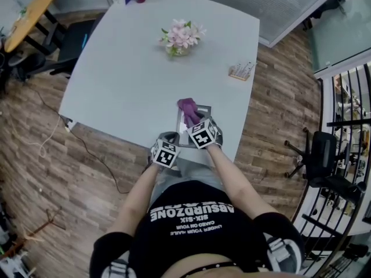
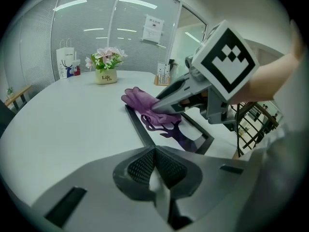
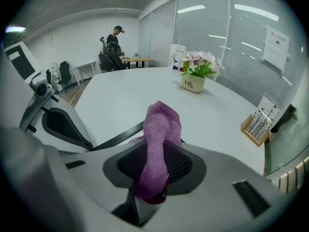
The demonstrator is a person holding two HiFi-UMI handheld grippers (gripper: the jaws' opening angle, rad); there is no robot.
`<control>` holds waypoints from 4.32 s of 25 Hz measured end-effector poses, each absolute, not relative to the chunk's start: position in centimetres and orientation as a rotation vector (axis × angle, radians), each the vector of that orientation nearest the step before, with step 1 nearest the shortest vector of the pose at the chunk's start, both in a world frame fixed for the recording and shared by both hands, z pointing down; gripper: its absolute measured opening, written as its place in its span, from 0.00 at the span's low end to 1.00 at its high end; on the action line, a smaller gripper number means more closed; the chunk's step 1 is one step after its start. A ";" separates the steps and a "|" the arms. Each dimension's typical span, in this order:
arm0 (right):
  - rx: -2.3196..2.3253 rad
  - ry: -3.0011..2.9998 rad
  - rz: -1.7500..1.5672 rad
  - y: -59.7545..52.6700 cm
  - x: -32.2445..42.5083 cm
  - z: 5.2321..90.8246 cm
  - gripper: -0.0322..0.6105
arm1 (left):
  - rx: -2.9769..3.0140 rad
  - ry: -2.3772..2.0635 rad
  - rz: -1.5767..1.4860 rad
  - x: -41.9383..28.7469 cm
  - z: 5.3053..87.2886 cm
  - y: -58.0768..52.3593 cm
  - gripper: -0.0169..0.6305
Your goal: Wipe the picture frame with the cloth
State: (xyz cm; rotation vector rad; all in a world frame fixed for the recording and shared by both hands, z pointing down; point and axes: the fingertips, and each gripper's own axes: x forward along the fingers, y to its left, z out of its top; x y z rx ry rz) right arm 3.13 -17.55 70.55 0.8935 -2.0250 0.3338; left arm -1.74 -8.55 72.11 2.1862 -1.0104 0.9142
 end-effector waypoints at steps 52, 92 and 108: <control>1.007 -2.050 0.377 -19.9 8.4 70.5 0.24 | 2.070 -1.076 0.826 -2.2 72.1 -8.7 0.05; 1.043 -2.145 0.544 -7.9 8.1 70.8 0.23 | 2.083 -1.074 0.828 -2.2 72.3 -8.6 0.05; 1.067 -2.105 0.589 -7.1 8.2 71.1 0.23 | 2.101 -1.073 0.842 -1.9 72.3 -8.6 0.05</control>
